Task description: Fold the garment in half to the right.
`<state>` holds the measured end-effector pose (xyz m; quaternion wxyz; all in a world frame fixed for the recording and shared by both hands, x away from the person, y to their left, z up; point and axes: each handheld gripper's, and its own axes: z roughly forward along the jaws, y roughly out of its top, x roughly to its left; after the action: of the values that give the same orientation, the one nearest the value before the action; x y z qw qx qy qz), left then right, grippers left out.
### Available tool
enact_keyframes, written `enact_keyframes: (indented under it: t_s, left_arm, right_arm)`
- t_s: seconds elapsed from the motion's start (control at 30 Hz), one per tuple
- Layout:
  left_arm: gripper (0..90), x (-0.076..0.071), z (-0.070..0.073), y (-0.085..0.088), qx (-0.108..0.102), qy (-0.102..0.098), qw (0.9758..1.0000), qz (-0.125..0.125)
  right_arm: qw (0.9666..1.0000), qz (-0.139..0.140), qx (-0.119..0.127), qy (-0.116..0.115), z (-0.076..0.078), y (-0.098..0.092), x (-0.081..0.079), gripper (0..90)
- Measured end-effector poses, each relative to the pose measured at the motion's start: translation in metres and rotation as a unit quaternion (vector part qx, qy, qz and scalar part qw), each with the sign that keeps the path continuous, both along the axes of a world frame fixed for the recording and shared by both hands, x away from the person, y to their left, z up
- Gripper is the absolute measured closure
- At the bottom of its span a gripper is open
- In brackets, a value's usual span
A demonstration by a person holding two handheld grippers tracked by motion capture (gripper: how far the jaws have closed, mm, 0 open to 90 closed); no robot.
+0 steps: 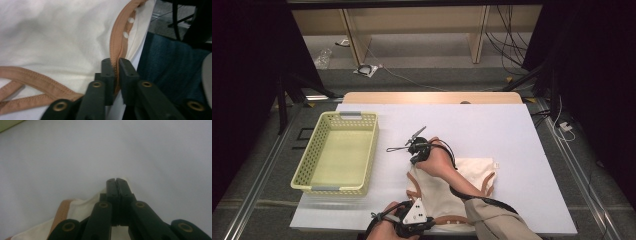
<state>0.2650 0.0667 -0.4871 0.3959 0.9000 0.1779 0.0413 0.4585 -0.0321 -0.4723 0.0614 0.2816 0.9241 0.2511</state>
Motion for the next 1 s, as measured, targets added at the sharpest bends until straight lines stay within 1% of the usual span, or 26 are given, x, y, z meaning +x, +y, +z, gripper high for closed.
enact_keyframes:
  t_s: [0.03,0.07,0.13,0.17,0.2,0.23,0.27,0.3,0.33,0.37,0.4,0.43,0.47,0.57,0.63,0.67,0.8,0.83,0.9,0.93,1.0]
  left_arm:
    - [67.1,0.000,0.002,0.001,-0.003,0.005,1.0000,0.000]
    - [57.9,0.000,0.004,0.003,-0.008,0.013,0.9999,0.006]
    - [47.3,0.004,0.011,0.010,-0.035,0.020,0.9988,0.028]
    - [44.4,0.007,0.016,0.015,-0.047,0.021,0.9976,0.045]
    - [43.4,0.010,0.019,0.018,-0.052,0.018,0.9969,0.056]
    - [42.4,0.013,0.021,0.022,-0.052,0.013,0.9961,0.070]
    - [41.8,0.017,0.022,0.027,-0.048,0.009,0.9948,0.089]
    - [41.6,0.022,0.021,0.031,-0.045,0.011,0.9924,0.114]
    - [40.8,0.026,0.020,0.034,-0.042,0.016,0.9891,0.140]
    - [39.3,0.031,0.017,0.037,-0.032,0.017,0.9856,0.165]
    - [39.2,0.035,0.014,0.040,-0.018,0.016,0.9819,0.188]
    - [39.2,0.039,0.011,0.041,-0.006,0.013,0.9792,0.203]
    - [38.8,0.043,0.008,0.042,-0.001,0.011,0.9775,0.210]
    - [36.7,0.049,0.006,0.038,-0.002,0.016,0.9748,0.222]
    - [34.8,0.052,0.003,0.036,0.004,0.018,0.9728,0.231]
    - [34.6,0.053,0.002,0.035,0.006,0.020,0.9723,0.233]
    - [36.4,0.050,-0.003,0.027,0.006,0.032,0.9731,0.228]
    - [35.4,0.049,-0.004,0.024,0.002,0.037,0.9727,0.229]
    - [31.7,0.049,-0.004,0.023,-0.002,0.042,0.9713,0.234]
    - [31.3,0.048,-0.004,0.022,-0.001,0.040,0.9713,0.234]
    - [30.1,0.047,-0.004,0.022,-0.002,0.044,0.9712,0.234]
  right_arm:
    - [1.0000,0.000,0.001,0.001,0.000,0.000,0.000,90.0]
    - [1.0000,0.000,0.002,0.001,0.000,0.000,0.000,90.0]
    - [1.0000,-0.002,0.005,0.002,0.000,0.000,-0.001,90.0]
    - [1.0000,-0.002,0.006,0.003,-0.001,0.000,0.000,90.0]
    - [1.0000,-0.002,0.006,0.003,-0.001,0.000,0.000,90.0]
    - [1.0000,-0.003,0.006,0.003,0.000,0.000,0.000,90.0]
    - [1.0000,-0.003,0.006,0.004,0.000,0.000,0.000,90.0]
    - [1.0000,-0.003,0.006,0.005,0.000,0.000,0.000,90.0]
    - [1.0000,-0.003,0.006,0.004,0.000,0.000,0.000,90.0]
    - [1.0000,-0.003,0.006,0.005,0.000,0.000,0.000,90.0]
    - [1.0000,-0.003,0.005,0.004,0.000,0.000,0.000,90.0]
    - [1.0000,-0.004,0.005,0.004,0.000,0.000,0.000,90.0]
    - [1.0000,-0.004,0.005,0.005,0.000,0.000,0.000,90.0]
    - [1.0000,-0.004,0.004,0.004,0.000,0.000,0.000,90.0]
    - [1.0000,-0.004,0.004,0.004,0.000,0.000,0.000,90.0]
    - [1.0000,-0.004,0.005,0.004,0.000,0.000,0.000,90.0]
    - [1.0000,-0.005,0.003,0.005,0.000,0.000,0.000,90.0]
    - [1.0000,-0.005,0.003,0.005,0.000,0.001,0.000,90.0]
    - [1.0000,-0.005,0.002,0.004,0.000,0.001,0.000,90.0]
    - [1.0000,-0.004,0.001,0.003,0.000,0.001,0.000,90.0]
    - [1.0000,-0.004,0.004,0.004,0.000,0.000,0.000,90.0]
